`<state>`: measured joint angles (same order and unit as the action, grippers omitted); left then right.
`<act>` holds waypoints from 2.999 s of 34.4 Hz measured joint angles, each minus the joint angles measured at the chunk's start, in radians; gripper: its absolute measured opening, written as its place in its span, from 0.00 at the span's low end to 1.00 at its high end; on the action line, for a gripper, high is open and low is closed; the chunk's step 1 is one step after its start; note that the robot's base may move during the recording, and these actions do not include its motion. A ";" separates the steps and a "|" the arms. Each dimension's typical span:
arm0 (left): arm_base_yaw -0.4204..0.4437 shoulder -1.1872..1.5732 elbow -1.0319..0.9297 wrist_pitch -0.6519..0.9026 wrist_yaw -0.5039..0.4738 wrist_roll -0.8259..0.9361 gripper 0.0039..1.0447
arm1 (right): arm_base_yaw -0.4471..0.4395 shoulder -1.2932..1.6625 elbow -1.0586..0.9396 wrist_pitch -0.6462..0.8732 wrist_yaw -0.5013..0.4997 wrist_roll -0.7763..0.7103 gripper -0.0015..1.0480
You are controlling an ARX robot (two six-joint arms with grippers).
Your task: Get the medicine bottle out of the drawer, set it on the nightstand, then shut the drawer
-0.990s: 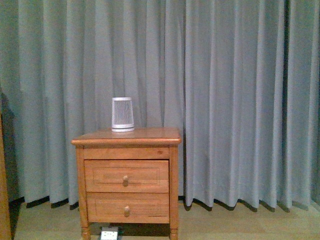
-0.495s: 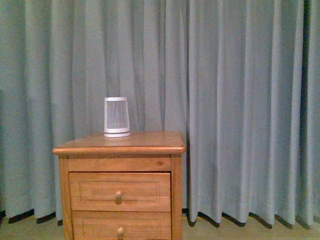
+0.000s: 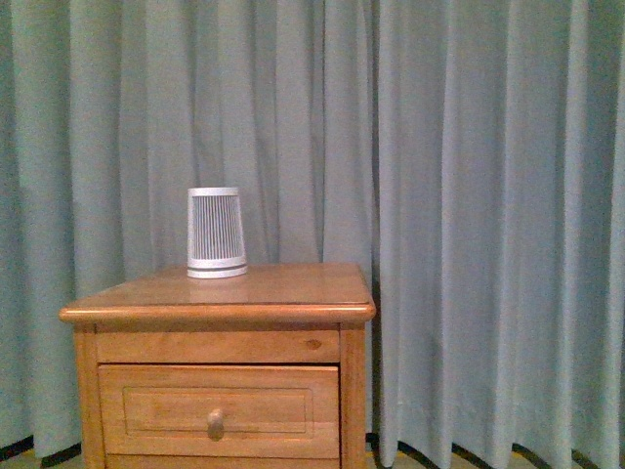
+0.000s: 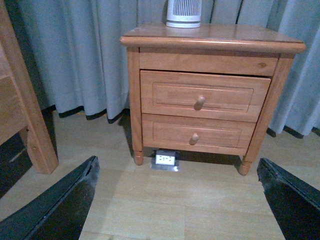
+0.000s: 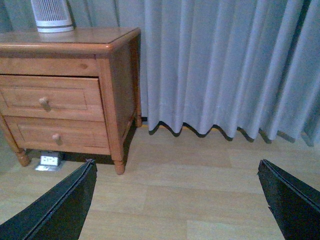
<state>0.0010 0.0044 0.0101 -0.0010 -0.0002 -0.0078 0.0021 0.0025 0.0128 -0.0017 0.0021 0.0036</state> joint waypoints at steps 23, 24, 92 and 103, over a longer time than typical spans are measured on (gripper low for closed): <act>0.007 0.721 0.119 0.317 0.068 -0.148 0.94 | 0.000 0.000 0.000 0.000 0.000 0.000 0.93; -0.009 0.809 0.137 0.397 0.050 -0.147 0.94 | 0.000 0.000 0.000 0.000 0.000 0.000 0.93; -0.177 2.565 1.628 0.654 -0.077 0.008 0.94 | 0.000 0.000 0.000 0.000 0.000 0.000 0.93; -0.167 2.636 1.735 0.607 -0.061 -0.002 0.94 | 0.000 0.000 0.000 0.000 0.000 0.000 0.93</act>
<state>-0.1665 2.6408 1.7451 0.6056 -0.0616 -0.0093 0.0021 0.0025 0.0128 -0.0017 0.0017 0.0036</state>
